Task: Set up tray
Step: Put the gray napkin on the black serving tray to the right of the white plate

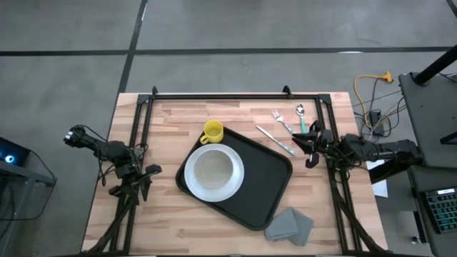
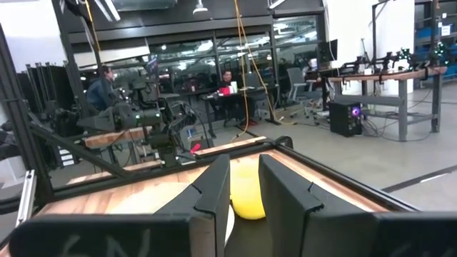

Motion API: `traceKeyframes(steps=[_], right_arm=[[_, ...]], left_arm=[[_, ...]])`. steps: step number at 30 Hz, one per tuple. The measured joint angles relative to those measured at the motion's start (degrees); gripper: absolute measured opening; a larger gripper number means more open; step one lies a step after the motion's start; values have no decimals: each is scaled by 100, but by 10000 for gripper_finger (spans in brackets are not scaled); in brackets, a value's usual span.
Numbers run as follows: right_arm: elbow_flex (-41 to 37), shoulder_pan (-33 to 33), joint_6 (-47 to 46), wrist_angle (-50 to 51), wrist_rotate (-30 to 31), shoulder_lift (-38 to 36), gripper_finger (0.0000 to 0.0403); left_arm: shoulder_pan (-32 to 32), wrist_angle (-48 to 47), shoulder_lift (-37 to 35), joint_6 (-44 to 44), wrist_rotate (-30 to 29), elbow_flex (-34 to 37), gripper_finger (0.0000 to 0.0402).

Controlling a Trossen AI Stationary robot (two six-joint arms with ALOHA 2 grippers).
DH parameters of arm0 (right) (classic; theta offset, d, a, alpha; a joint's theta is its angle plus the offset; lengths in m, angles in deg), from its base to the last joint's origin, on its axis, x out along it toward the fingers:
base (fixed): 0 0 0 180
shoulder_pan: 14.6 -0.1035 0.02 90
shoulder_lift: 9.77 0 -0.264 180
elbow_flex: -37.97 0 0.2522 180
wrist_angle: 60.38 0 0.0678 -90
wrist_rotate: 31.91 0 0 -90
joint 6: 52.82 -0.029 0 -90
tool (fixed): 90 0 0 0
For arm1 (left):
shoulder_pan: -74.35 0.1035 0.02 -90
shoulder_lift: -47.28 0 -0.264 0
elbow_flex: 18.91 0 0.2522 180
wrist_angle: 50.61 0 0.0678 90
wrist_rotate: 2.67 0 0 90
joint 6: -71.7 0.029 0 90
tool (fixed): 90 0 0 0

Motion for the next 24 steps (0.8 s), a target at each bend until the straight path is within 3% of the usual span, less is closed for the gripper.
traceKeyframes(steps=[6, 16, 24], right_arm=[[691, 0, 48, 847, 54, 306, 68], [1890, 0, -235, 2837, 1096, 1369, 68], [2551, -2, -245, 3207, 1193, 2176, 68]], left_arm=[[0, 0, 1, -2, -2, 0, 112], [0, 0, 2, -2, -4, 0, 112], [0, 0, 2, 0, -7, 0, 112]])
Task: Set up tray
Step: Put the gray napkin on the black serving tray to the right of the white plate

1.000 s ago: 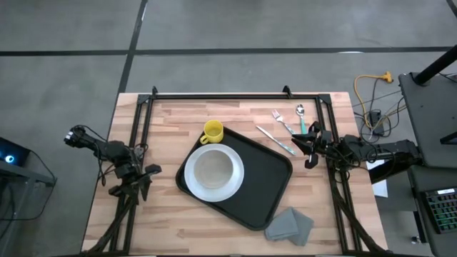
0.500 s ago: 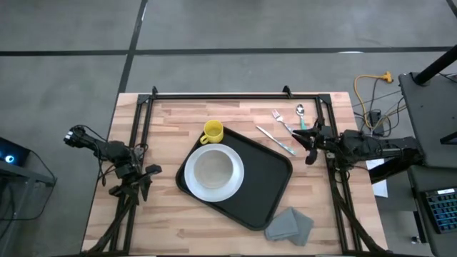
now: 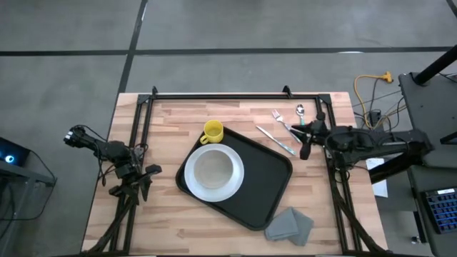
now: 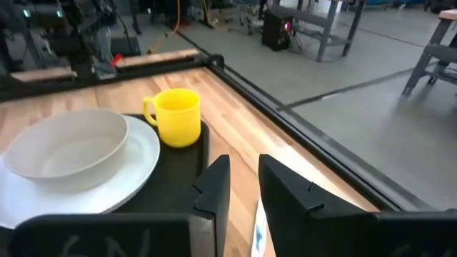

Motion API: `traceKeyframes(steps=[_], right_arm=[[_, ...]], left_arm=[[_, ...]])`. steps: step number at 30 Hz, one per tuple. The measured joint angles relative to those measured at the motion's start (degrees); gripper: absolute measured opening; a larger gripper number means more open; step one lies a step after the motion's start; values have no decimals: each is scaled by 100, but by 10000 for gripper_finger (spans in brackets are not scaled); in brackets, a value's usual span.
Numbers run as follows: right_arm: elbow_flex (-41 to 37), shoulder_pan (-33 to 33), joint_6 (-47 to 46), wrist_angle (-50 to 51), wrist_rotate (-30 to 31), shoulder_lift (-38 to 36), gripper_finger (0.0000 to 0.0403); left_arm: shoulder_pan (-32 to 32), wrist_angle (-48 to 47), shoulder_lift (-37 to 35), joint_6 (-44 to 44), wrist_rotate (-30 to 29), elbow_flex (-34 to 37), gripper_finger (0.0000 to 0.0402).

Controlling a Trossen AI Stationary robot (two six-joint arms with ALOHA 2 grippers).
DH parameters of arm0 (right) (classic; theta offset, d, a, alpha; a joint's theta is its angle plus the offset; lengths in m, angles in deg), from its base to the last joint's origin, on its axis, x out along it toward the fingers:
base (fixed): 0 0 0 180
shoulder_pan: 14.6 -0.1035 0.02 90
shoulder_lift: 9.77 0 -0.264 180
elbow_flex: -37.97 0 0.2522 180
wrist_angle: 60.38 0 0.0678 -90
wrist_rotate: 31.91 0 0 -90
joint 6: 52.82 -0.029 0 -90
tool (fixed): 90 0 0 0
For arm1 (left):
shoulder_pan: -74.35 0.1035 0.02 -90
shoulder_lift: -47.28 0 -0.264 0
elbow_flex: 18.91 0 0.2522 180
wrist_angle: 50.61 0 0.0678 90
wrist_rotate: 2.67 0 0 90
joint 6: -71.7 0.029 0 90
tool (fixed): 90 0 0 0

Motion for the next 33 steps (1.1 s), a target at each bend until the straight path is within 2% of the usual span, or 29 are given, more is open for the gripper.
traceKeyframes(steps=[4, 6, 14, 19, 26, 33], right_arm=[[259, -2, -10, 391, -75, 354, 68], [325, -2, -9, 535, -306, 518, 68], [396, -5, 51, 538, -2346, 927, 68], [391, -93, -22, 529, -3137, 972, 68], [389, -402, -391, 520, -3633, 854, 68], [390, -952, -984, 506, -3673, 872, 68]], left_arm=[[0, -1, 0, -2, 0, 0, 112], [0, -2, 0, -2, 0, 0, 112], [0, -2, 2, -2, 0, 0, 112], [-1, -2, 2, -2, 0, 0, 112], [0, -2, 2, -2, 0, 0, 112], [0, -2, 2, -2, 0, 0, 112]])
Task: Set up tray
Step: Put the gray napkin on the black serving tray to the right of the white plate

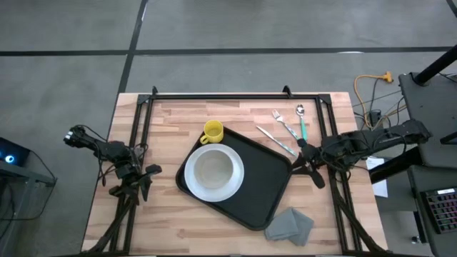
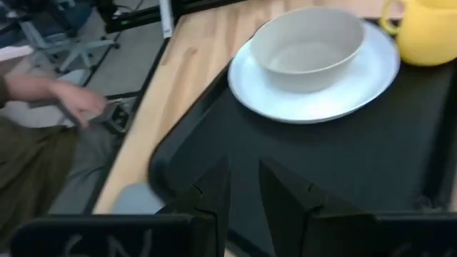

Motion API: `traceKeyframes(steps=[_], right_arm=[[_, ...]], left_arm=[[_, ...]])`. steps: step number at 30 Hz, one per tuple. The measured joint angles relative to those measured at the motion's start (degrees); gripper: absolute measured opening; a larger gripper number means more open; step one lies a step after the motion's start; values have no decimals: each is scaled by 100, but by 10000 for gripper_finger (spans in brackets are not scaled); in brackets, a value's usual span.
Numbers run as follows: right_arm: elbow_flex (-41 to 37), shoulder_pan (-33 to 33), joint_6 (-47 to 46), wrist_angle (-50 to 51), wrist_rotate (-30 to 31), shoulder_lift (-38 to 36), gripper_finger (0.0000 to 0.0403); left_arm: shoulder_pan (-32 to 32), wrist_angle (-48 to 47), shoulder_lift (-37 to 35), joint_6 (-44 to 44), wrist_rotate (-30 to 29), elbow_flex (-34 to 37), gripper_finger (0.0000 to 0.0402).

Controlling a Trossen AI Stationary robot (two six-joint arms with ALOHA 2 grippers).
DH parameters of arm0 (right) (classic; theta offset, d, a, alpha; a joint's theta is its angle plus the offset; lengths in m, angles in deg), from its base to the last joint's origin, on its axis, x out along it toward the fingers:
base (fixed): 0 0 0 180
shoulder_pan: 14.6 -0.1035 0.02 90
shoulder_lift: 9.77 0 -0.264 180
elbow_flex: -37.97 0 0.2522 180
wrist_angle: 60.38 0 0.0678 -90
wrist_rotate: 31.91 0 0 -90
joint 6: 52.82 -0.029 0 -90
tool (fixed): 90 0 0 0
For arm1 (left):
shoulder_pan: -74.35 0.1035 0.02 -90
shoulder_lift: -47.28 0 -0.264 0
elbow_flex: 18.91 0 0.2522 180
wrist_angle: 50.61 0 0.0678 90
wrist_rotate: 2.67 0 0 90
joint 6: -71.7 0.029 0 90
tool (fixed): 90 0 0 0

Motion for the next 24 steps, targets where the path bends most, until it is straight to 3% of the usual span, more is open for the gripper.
traceKeyframes(steps=[11, 24], right_arm=[[-1, -1268, -492, -41, 112, 99, 68], [-10, -2376, -1029, -169, 677, 627, 68]], left_arm=[[0, 2, 0, 0, 0, 0, 112], [0, 0, 0, 1, 0, 0, 112]])
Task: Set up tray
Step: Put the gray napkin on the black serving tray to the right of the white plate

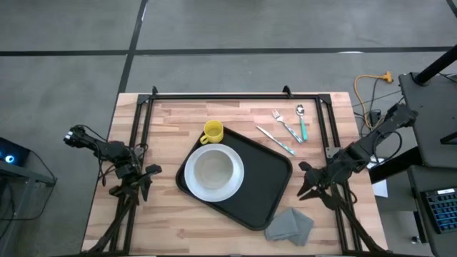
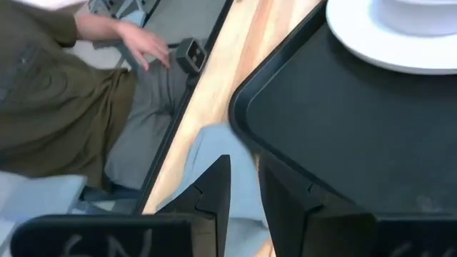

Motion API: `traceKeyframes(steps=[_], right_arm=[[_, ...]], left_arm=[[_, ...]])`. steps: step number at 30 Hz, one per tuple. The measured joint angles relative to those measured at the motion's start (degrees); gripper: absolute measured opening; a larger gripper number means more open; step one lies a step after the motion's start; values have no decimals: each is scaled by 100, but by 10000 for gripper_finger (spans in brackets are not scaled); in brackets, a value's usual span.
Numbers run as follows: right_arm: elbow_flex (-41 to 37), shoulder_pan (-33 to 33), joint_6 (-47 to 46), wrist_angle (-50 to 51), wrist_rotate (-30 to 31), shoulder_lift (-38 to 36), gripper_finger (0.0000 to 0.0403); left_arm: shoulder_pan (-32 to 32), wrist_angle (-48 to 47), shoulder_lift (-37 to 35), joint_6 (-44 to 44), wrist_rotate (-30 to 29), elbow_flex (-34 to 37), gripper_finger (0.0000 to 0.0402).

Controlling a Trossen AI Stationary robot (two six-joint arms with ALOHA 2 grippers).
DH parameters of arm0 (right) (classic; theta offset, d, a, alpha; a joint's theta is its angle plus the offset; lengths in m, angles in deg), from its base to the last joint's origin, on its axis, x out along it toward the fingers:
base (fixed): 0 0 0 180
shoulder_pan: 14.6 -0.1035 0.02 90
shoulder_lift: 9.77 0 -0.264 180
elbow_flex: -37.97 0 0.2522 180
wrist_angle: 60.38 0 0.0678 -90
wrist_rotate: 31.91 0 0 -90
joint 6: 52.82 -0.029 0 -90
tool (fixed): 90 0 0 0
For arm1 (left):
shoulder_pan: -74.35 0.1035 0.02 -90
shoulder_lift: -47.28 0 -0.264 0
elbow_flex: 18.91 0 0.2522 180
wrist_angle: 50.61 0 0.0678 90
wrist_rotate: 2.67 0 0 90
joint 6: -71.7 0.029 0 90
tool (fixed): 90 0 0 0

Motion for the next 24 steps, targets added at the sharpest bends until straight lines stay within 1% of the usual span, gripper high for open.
traceKeyframes(steps=[6, 9, 11, 19, 24], right_arm=[[0, -403, -145, -719, 6, 509, 68], [8, -632, -191, -906, 6, 779, 68], [67, -777, -290, -887, 11, 957, 68], [542, -1577, -280, -833, 495, 1685, 68], [939, -2181, -322, -73, 1177, 2080, 68]], left_arm=[[0, 2, 0, -1, 2, 0, 112], [0, 0, 0, -1, 1, 0, 112], [-1, 0, 0, 0, 1, 0, 112], [0, 2, 0, -1, 0, 0, 112], [-1, 1, 0, -1, 0, 0, 112]])
